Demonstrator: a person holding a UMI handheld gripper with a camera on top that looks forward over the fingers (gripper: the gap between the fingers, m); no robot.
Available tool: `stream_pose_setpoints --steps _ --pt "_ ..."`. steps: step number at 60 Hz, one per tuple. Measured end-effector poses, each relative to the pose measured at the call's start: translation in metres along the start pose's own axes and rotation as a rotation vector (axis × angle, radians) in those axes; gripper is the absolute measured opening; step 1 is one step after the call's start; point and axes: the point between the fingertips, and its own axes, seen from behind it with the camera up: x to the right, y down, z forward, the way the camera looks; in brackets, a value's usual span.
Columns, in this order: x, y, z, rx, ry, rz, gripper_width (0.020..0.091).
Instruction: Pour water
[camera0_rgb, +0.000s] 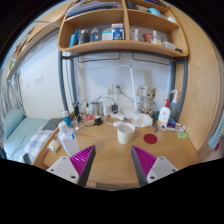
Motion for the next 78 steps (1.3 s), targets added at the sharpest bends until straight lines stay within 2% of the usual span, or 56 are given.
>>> stream_pose_setpoints --steps 7,8,9,12,18,28,48,50,53,55,62,66,72,78 --pt "-0.047 0.044 -0.005 -0.045 -0.065 0.012 0.0722" --pt "-0.039 0.036 -0.006 -0.054 -0.077 0.004 0.0722" --pt "-0.058 0.057 -0.005 -0.058 -0.085 0.006 0.0722" --pt "-0.080 0.077 -0.003 -0.076 -0.104 -0.006 0.0726" --pt "-0.117 0.096 0.009 -0.087 -0.140 -0.026 0.0728" --pt "-0.154 0.086 0.049 -0.049 -0.176 -0.038 0.0733" --pt "-0.174 0.042 0.128 0.077 -0.125 -0.054 0.0724" --pt "-0.178 0.037 0.133 0.104 -0.130 -0.058 0.0712" --pt "-0.180 0.033 0.140 0.147 -0.125 -0.072 0.0648" --pt "-0.179 0.030 0.142 0.162 -0.119 -0.078 0.0542" --pt "-0.188 0.023 0.148 0.241 -0.164 -0.060 0.0508" --pt "-0.190 0.022 0.148 0.278 -0.170 -0.071 0.0463" --pt "-0.188 0.019 0.148 0.298 -0.158 -0.080 0.0392" --pt "-0.189 0.019 0.149 0.315 -0.160 -0.074 0.0370"
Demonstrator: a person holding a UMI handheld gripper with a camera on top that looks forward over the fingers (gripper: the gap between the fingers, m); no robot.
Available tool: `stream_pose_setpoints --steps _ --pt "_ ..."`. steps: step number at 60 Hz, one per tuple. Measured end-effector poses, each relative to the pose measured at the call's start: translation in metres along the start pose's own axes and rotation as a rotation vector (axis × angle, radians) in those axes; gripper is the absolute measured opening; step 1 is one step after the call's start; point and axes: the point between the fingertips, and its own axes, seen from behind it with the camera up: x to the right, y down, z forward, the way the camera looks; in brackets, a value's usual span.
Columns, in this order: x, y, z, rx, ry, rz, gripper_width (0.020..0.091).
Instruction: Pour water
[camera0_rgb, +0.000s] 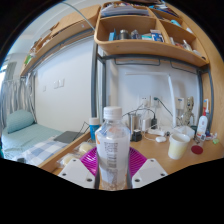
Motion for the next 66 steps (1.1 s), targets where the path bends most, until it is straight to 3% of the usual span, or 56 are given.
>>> stream_pose_setpoints --steps 7,16,28,41,55,66 --pt "-0.003 0.000 0.002 -0.035 -0.036 0.004 0.0370" --pt "0.014 -0.039 0.016 -0.053 -0.050 0.166 0.0369" --pt "0.082 -0.077 0.056 -0.001 -0.009 0.781 0.0367" --pt "0.154 -0.063 0.081 0.022 0.088 1.317 0.0368" --pt "0.163 -0.054 0.097 -0.044 0.049 1.695 0.0370" --pt "0.174 -0.059 0.103 -0.050 0.064 1.963 0.0380"
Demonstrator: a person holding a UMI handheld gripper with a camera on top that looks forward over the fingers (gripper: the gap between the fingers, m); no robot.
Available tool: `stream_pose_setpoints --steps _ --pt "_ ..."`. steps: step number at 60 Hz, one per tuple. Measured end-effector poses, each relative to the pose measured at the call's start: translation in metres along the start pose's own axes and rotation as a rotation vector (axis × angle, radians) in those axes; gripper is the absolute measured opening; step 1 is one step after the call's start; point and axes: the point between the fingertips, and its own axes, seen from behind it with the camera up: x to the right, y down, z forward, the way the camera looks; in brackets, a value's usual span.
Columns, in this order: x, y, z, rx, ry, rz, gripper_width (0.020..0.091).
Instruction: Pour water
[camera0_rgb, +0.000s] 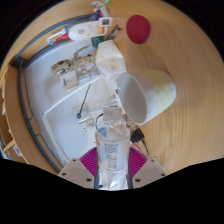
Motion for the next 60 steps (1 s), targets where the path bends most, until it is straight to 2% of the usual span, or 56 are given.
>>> stream_pose_setpoints --steps 18,24,31,37,42,47,50,53,60 --pt "0.004 -0.008 -0.002 -0.003 0.057 0.046 0.0385" --pt "-0.010 -0.002 -0.009 -0.028 0.057 -0.103 0.0384" --pt "-0.051 0.000 -0.025 -0.048 0.023 -0.481 0.0382" --pt "-0.089 -0.014 -0.043 -0.014 0.023 -0.875 0.0383" --pt "-0.115 -0.033 -0.057 0.044 0.067 -1.214 0.0385" --pt "-0.136 -0.068 -0.068 0.153 0.134 -1.508 0.0396" --pt "-0.142 -0.091 -0.071 0.217 0.151 -1.646 0.0401" --pt "-0.148 -0.108 -0.077 0.252 0.218 -1.749 0.0404" --pt "-0.142 -0.150 -0.077 0.310 0.265 -1.863 0.0405"
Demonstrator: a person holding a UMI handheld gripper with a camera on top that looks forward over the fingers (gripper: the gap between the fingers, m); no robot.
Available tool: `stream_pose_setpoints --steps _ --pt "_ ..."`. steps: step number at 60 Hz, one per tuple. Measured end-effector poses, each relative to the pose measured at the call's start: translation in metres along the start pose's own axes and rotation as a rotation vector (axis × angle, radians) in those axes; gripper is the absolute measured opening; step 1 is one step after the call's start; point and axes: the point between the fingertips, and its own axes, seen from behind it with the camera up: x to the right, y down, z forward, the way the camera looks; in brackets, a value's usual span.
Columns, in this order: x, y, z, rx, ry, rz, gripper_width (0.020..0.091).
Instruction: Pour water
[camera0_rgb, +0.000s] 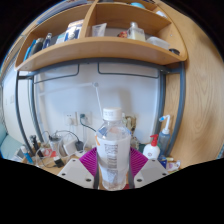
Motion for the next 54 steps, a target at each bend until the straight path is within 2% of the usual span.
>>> stream_pose_setpoints --steps 18,30,32,34,38,48,54 --pt "0.054 0.081 0.039 -0.072 0.076 -0.027 0.0415" --pt "0.054 0.114 0.050 -0.047 0.055 -0.015 0.0422" --pt "0.054 0.121 0.051 -0.054 0.054 -0.013 0.0454" --pt "0.054 0.117 0.051 -0.019 0.052 -0.012 0.0453" --pt "0.055 0.119 0.049 -0.011 0.050 -0.002 0.0481" --pt "0.059 0.121 0.046 -0.027 0.053 -0.001 0.0548" --pt "0.060 0.129 0.044 -0.065 0.061 -0.020 0.0691"
